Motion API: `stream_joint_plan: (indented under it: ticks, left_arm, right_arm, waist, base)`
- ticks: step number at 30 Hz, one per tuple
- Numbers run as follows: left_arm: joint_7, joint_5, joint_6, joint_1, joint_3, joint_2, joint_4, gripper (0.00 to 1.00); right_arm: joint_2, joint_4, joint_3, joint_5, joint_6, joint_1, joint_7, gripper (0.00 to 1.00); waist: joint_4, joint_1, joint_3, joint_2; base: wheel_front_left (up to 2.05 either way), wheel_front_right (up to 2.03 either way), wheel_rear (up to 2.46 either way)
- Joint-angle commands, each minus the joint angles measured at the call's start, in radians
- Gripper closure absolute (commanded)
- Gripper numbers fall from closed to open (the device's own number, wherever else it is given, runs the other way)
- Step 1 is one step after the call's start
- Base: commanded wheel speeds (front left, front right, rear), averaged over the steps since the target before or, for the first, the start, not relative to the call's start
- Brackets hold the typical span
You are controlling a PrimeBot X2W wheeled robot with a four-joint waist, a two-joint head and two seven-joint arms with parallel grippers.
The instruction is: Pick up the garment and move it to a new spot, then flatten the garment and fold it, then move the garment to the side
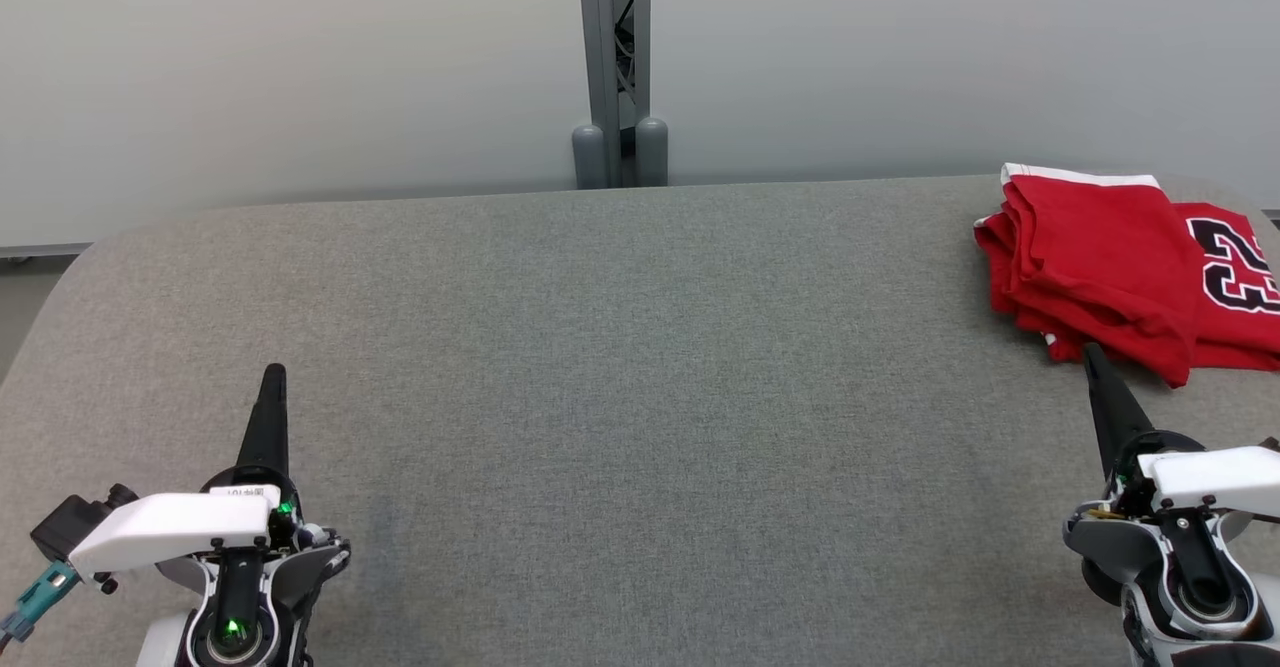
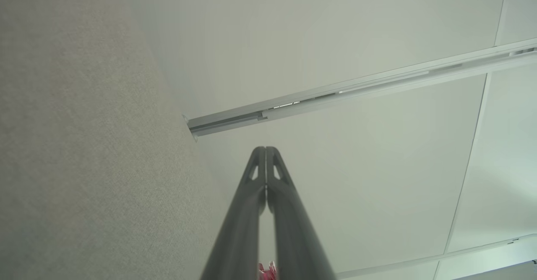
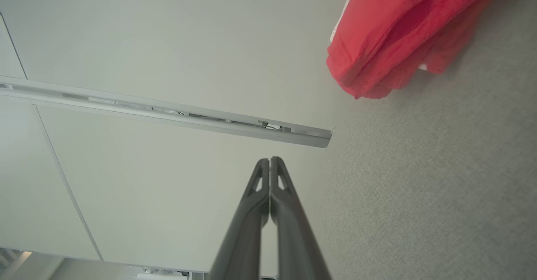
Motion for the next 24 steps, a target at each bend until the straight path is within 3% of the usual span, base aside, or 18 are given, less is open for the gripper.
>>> stream_joint_plan:
  ticks: [1, 24]
  left_arm:
    - [0.004, -0.023, -0.007, -0.023, 0.008, 0.006, 0.001, 1.0]
    - [0.042, -0.161, -0.024, -0.068, 0.036, 0.003, 0.037, 1.0]
  right_arm:
    - [-0.006, 0.002, -0.007, 0.02, 0.0, -0.016, 0.008, 1.0]
    - [-0.004, 0.036, -0.038, 0.156, 0.0, -0.055, 0.056, 1.0]
  waist:
    - [0.0, 0.0, 0.0, 0.0]
    - [-0.008, 0.0, 0.003, 0.0]
  base:
    - [0.0, 0.0, 0.0]
    - [0.0, 0.0, 0.0]
